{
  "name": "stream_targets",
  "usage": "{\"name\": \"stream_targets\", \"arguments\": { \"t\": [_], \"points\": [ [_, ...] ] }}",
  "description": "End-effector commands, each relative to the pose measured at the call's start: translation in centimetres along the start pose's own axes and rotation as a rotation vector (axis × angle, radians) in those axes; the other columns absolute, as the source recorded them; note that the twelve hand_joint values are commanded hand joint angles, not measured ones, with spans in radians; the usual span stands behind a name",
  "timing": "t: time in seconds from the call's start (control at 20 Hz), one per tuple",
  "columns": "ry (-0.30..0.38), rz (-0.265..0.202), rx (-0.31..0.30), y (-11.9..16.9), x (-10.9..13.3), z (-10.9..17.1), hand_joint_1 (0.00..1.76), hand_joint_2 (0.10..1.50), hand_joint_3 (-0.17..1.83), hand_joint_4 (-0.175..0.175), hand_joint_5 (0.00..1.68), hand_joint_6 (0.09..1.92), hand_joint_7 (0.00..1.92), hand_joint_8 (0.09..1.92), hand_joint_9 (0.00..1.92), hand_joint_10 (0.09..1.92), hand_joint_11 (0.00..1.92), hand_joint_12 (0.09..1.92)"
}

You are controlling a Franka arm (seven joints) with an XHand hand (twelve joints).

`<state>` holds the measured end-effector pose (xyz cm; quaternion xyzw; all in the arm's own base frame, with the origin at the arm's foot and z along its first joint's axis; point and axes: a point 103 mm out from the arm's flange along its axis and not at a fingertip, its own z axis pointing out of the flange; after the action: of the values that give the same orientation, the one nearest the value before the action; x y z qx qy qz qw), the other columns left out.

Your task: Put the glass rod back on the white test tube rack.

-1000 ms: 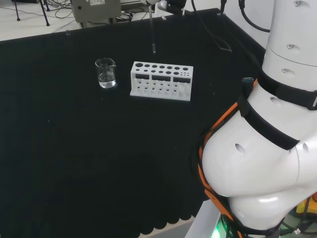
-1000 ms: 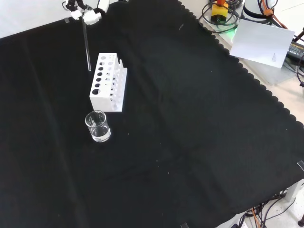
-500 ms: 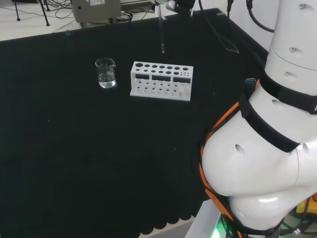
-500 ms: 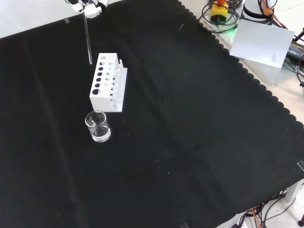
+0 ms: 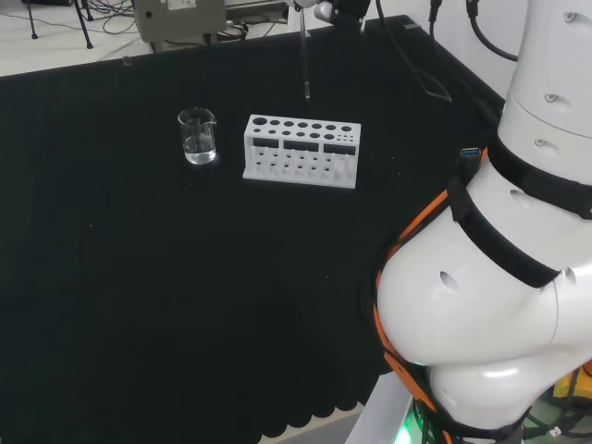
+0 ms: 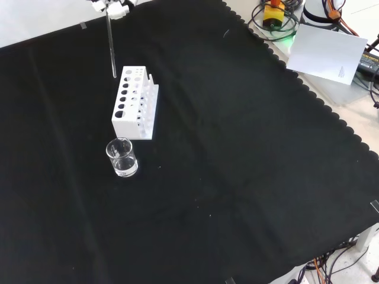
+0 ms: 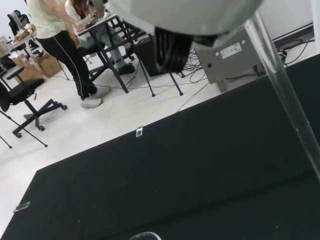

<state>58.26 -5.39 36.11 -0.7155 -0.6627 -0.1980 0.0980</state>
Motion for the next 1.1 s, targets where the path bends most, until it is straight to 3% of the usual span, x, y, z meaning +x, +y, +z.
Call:
{"name": "stream_targets", "arguments": {
  "t": [0.05, 0.25, 1.1],
  "points": [
    [0.009, -0.003, -0.011, -0.6, -0.2, -0.3, 1.31, 0.61, 0.93, -0.175, 1.07, 0.88, 1.15, 1.3, 1.68, 0.83, 1.68, 0.79],
    [0.001, -0.011, -0.001, -2.6, -0.3, -0.8, 1.31, 0.61, 0.93, -0.175, 1.07, 0.88, 1.15, 1.3, 1.68, 0.83, 1.68, 0.79],
    [-0.015, -0.047, 0.02, -3.7, 0.7, -0.8, 1.31, 0.61, 0.93, -0.175, 1.07, 0.88, 1.15, 1.3, 1.68, 0.83, 1.68, 0.79]
  ]
}}
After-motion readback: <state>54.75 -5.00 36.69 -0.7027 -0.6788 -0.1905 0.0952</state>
